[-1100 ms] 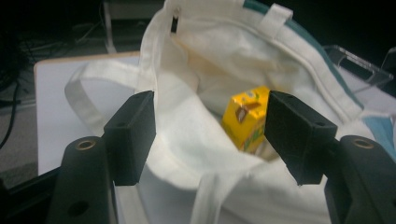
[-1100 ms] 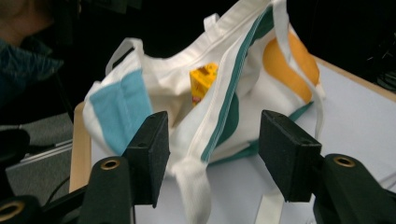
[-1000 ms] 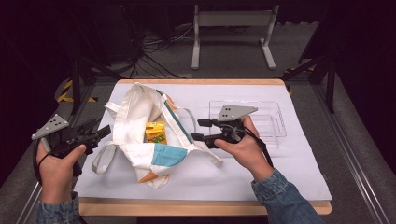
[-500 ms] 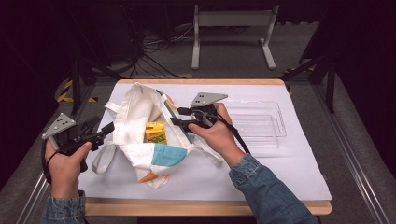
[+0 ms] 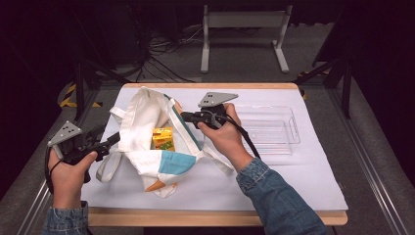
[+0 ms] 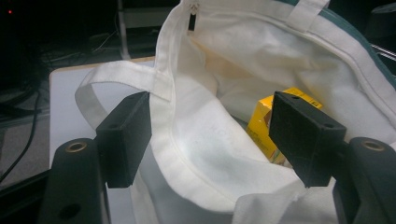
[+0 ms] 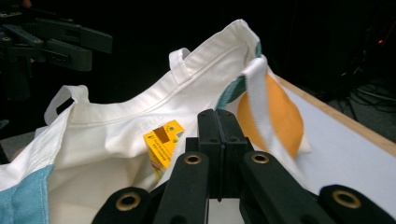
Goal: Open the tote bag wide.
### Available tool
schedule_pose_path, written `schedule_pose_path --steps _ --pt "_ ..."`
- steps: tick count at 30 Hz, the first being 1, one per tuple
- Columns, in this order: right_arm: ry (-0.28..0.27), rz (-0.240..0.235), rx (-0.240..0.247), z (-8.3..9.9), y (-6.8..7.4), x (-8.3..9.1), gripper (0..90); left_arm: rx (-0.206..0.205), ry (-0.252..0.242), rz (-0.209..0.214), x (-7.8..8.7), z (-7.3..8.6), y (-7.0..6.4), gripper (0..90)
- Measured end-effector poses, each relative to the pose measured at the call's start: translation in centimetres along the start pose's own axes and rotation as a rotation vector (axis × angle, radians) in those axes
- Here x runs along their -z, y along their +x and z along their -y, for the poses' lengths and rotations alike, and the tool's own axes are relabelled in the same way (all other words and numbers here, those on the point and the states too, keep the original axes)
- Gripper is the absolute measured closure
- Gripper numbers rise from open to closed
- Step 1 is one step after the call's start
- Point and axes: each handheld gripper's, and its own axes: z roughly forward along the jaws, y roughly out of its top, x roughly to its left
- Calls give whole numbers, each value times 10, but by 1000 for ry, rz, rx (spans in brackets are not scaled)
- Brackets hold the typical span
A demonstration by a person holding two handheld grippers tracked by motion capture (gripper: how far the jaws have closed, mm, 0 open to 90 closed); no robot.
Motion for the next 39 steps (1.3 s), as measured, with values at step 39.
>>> schedule_pose_path --steps 39 --pt "101 167 149 8 4 26 880 88 154 115 -31 18 2 468"
